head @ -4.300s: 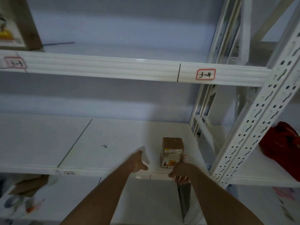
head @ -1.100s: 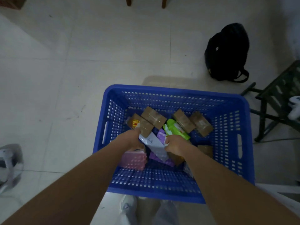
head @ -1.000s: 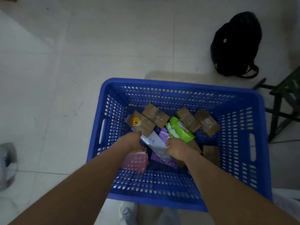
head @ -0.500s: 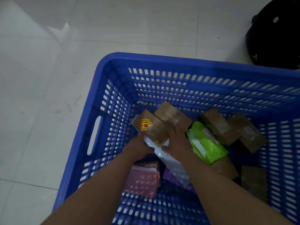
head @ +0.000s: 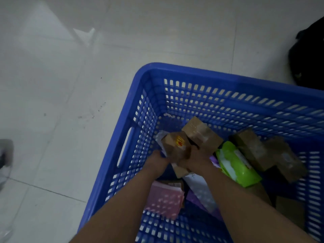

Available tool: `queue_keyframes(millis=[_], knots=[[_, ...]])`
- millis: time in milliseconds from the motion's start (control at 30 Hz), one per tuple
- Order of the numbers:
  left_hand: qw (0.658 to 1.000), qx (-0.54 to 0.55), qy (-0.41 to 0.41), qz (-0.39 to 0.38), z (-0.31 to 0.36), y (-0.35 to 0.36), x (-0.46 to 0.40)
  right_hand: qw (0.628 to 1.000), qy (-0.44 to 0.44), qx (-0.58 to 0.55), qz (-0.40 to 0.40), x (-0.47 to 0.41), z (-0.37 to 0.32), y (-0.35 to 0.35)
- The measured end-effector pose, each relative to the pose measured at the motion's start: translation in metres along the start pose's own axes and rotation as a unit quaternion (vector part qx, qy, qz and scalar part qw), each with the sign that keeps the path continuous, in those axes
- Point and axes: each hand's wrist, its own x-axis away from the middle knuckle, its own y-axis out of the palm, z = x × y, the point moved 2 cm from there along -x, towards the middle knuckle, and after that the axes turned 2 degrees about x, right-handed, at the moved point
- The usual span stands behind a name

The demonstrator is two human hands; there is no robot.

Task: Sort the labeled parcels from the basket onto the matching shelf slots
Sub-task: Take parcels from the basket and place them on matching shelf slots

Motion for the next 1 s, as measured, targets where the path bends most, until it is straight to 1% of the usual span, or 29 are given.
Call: queue_keyframes(millis=[33, 100, 133, 167, 233, 300, 333, 367, 467, 533, 633, 767, 833, 867, 933, 1000], knots=[[1.0, 0.011, -0.011, 0.008, 0.007, -0.004, 0.01, 0.996, -0.008, -0.087, -0.004, 0.01, 0.0, -0.011], [0.998, 0.046, -0.029, 0.023, 0.023, -0.01, 0.03, 0.966, -0.009, -0.258, -0.025, 0.041, -0.003, -0.038], [0.997, 0.068, -0.035, 0.033, 0.031, -0.013, 0.041, 0.945, 0.001, -0.323, -0.051, 0.058, -0.004, -0.053], [0.995, 0.085, -0.035, 0.048, 0.042, -0.016, 0.053, 0.929, 0.03, -0.359, -0.085, 0.079, -0.007, -0.071], [0.99, 0.119, -0.031, 0.064, 0.069, -0.025, 0.08, 0.907, 0.095, -0.386, -0.139, 0.115, -0.008, -0.106], [0.986, 0.158, -0.015, 0.057, 0.101, -0.037, 0.112, 0.884, 0.128, -0.416, -0.17, 0.149, -0.013, -0.146], [0.985, 0.165, -0.005, 0.053, 0.116, -0.045, 0.128, 0.873, 0.13, -0.434, -0.182, 0.164, -0.018, -0.164], [0.986, 0.161, 0.014, 0.049, 0.135, -0.055, 0.143, 0.869, 0.125, -0.44, -0.189, 0.185, -0.027, -0.185], [0.983, 0.171, 0.064, 0.027, 0.194, -0.083, 0.189, 0.853, 0.097, -0.481, -0.18, 0.241, -0.05, -0.243], [0.979, 0.183, 0.091, 0.009, 0.239, -0.101, 0.225, 0.852, 0.07, -0.491, -0.169, 0.282, -0.069, -0.28], [0.972, 0.196, 0.128, -0.01, 0.298, -0.128, 0.281, 0.864, 0.037, -0.48, -0.148, 0.342, -0.101, -0.333], [0.962, 0.184, 0.184, -0.077, 0.368, -0.173, 0.368, 0.877, 0.006, -0.465, -0.121, 0.424, -0.137, -0.409], [0.952, 0.166, 0.222, -0.131, 0.403, -0.2, 0.413, 0.895, -0.009, -0.431, -0.114, 0.466, -0.153, -0.446], [0.946, 0.148, 0.235, -0.17, 0.42, -0.212, 0.437, 0.907, -0.014, -0.405, -0.114, 0.49, -0.162, -0.465], [0.937, 0.084, 0.233, -0.247, 0.452, -0.233, 0.485, 0.925, -0.025, -0.364, -0.106, 0.533, -0.175, -0.501], [0.927, 0.013, 0.231, -0.294, 0.48, -0.246, 0.534, 0.942, -0.04, -0.322, -0.084, 0.579, -0.188, -0.533]])
